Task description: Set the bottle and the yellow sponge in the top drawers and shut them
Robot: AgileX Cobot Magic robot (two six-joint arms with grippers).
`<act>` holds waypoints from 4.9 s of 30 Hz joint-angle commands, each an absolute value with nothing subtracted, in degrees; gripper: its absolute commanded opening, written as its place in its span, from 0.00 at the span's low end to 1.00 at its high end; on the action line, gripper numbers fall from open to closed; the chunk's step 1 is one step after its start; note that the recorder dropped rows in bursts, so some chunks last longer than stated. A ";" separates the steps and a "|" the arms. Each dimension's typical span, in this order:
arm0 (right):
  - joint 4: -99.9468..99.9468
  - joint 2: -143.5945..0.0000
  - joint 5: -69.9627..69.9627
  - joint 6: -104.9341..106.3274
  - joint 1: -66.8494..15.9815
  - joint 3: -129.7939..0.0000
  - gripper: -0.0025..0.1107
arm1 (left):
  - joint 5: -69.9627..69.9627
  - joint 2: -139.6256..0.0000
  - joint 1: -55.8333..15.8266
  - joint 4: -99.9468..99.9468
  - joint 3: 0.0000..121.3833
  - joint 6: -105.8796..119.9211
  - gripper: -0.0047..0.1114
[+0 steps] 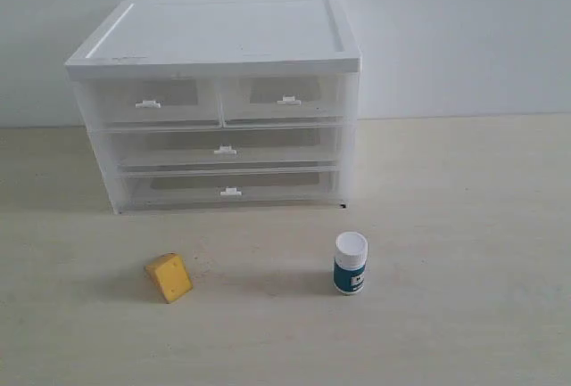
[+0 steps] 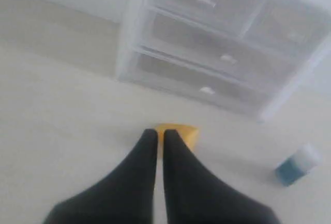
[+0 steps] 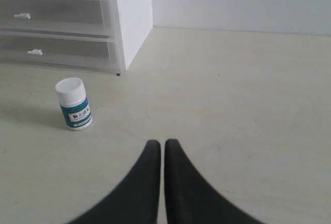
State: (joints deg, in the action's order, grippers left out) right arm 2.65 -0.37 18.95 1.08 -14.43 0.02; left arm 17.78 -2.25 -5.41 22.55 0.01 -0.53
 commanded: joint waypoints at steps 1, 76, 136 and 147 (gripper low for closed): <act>2.32 0.00 18.50 1.19 -14.31 0.00 0.02 | 16.97 -2.15 -5.83 45.82 0.00 -5.96 0.07; 2.32 0.00 18.50 1.19 -14.31 0.00 0.02 | 59.40 -107.26 6.75 99.95 63.36 66.49 0.07; 21.95 -0.64 3.14 -30.99 -23.57 0.00 0.02 | 45.93 -107.26 6.66 99.95 65.41 70.69 0.07; 21.08 -29.43 -12.74 -31.01 -32.90 -7.06 0.02 | 44.91 -107.26 6.66 99.95 65.41 71.59 0.07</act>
State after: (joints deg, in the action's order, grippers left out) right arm 22.24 -21.03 -8.72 -32.64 -30.53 -2.27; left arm 47.42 -107.19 6.88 98.16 64.55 70.93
